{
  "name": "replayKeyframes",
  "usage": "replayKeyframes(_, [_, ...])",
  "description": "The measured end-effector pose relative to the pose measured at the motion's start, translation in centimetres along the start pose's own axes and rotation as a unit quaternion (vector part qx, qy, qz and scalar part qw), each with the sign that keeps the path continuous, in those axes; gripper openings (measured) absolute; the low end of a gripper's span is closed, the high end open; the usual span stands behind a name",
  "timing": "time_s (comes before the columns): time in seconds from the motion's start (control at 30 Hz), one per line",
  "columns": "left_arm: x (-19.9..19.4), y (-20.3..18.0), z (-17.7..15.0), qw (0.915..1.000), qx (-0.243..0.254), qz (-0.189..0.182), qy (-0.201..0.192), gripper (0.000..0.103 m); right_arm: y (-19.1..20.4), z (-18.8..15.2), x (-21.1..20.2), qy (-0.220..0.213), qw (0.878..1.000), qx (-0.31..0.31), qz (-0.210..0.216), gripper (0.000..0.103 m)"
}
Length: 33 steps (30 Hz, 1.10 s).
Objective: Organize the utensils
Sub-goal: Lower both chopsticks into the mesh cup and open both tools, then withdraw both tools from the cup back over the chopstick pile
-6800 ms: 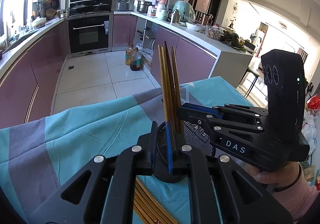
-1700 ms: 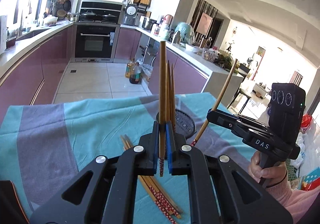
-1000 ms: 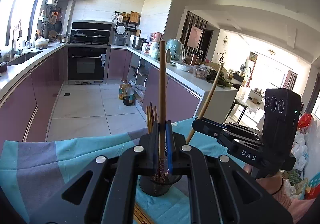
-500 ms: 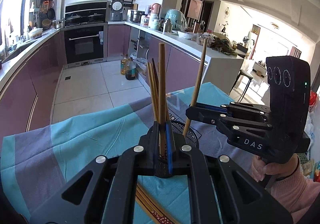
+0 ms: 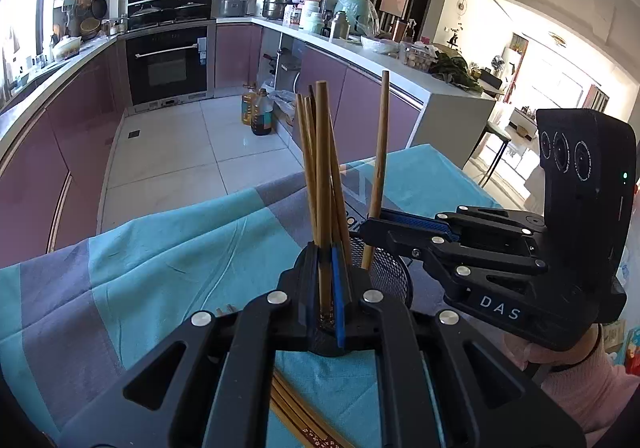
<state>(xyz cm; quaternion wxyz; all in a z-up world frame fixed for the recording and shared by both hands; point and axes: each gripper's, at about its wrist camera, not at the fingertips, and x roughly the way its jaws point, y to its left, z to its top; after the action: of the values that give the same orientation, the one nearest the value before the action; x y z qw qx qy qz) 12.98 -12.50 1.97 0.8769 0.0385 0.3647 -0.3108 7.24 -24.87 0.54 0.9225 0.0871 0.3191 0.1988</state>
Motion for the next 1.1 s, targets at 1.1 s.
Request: replayKeyframes(1.1, [-6.1,4.5,-9.2,0.9942,-0.043,0.084,-0.051,0.043,3.8,-4.0,-5.0,-0.033,0.996,-0.047,0.071,0.047])
